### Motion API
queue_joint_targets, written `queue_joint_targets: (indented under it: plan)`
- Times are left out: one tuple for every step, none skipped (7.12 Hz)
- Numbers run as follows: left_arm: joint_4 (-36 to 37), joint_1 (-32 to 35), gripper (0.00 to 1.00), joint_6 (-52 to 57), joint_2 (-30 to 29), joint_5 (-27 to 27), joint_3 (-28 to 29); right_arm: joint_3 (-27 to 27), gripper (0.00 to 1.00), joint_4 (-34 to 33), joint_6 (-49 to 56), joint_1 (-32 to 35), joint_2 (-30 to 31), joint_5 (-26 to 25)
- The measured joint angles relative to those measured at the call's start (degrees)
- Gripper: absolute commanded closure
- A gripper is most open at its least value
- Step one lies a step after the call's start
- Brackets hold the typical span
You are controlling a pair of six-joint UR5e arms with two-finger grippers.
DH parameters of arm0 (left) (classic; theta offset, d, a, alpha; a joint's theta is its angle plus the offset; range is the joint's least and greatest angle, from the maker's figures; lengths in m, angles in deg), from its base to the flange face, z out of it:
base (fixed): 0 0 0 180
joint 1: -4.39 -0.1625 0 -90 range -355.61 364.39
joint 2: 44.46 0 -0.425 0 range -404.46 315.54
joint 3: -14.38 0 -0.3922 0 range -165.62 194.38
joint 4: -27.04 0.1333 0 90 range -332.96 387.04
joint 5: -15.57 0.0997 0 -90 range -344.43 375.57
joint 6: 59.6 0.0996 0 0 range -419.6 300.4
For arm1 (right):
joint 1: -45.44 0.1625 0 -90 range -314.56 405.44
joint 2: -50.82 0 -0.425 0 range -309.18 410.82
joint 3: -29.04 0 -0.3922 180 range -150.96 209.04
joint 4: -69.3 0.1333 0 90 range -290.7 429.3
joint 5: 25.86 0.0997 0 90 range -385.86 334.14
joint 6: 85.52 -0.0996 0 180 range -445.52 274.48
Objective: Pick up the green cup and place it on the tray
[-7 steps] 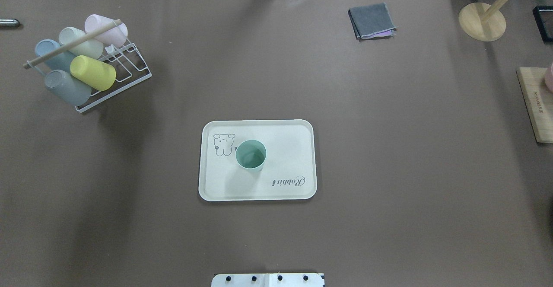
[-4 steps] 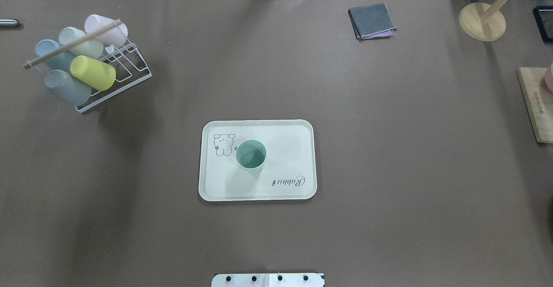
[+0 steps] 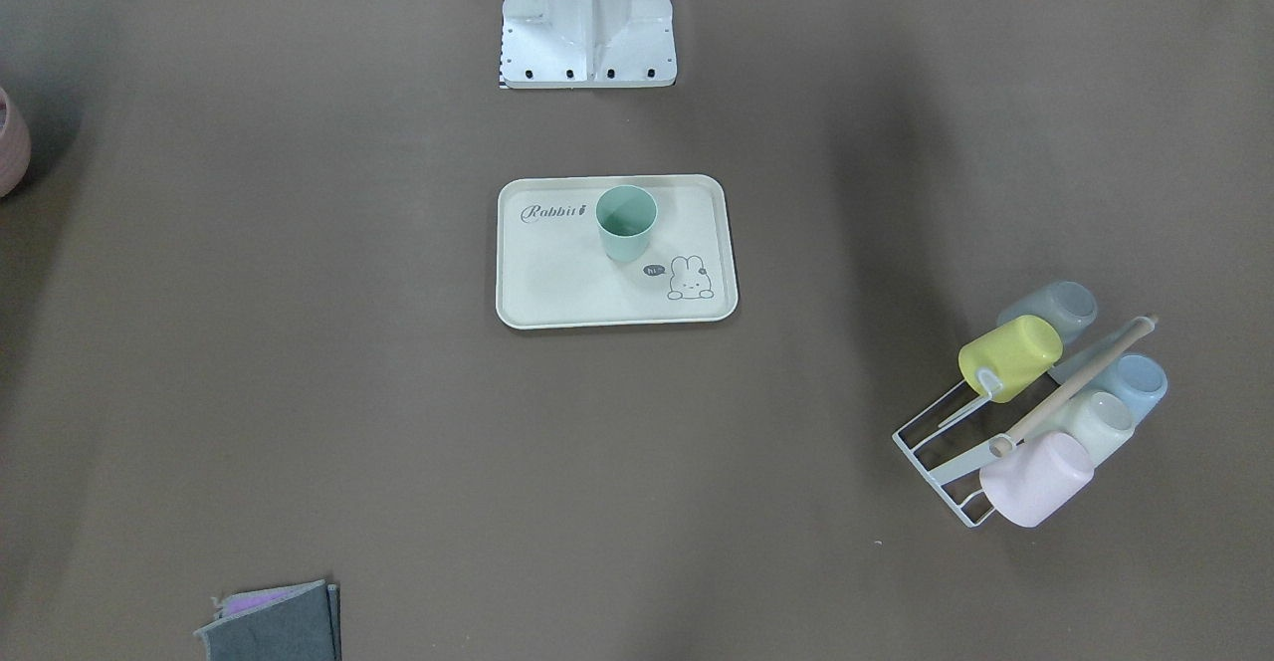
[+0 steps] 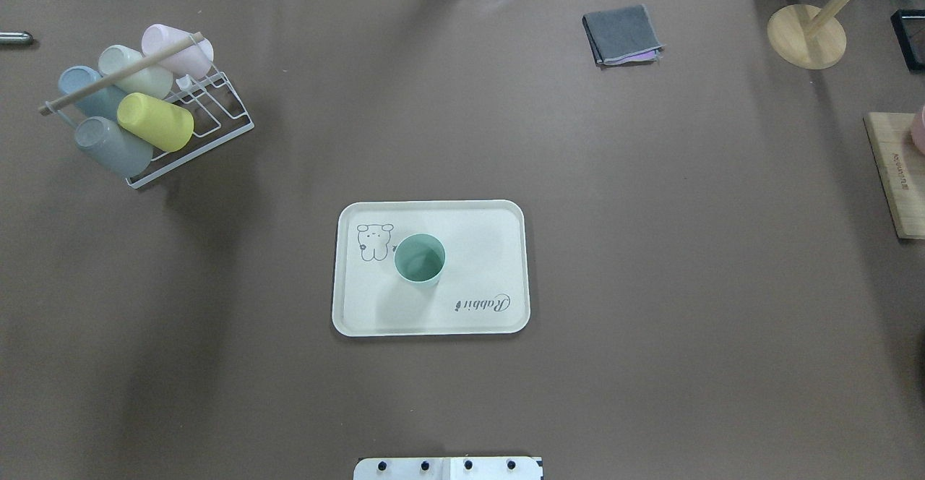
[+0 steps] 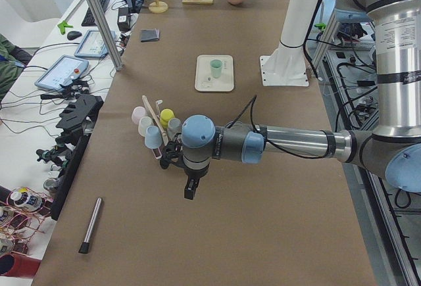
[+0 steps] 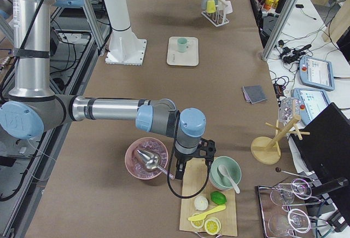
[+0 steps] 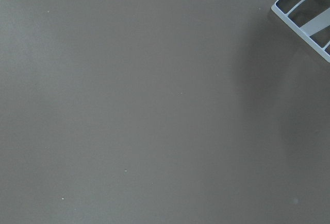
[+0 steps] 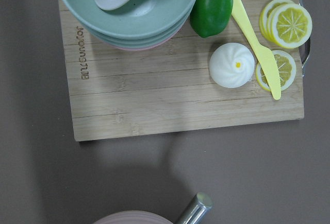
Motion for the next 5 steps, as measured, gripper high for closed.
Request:
queue_joint_targets:
  plan:
    - [0.0, 0.0, 0.02, 0.0, 0.0, 0.0, 0.0, 0.0, 0.0, 0.0, 0.0, 0.0, 0.0, 0.0]
    - [0.0, 0.0, 0.02, 0.0, 0.0, 0.0, 0.0, 0.0, 0.0, 0.0, 0.0, 0.0, 0.0, 0.0]
    - [0.0, 0.0, 0.02, 0.0, -0.1, 0.0, -0.1, 0.0, 0.0, 0.0, 0.0, 0.0, 0.0, 0.0]
    - [0.1, 0.0, 0.02, -0.1, -0.3, -0.1, -0.6, 0.0, 0.0, 0.0, 0.0, 0.0, 0.0, 0.0]
    - [0.2, 0.0, 0.02, -0.1, -0.4, -0.1, -0.8, 0.0, 0.0, 0.0, 0.0, 0.0, 0.0, 0.0]
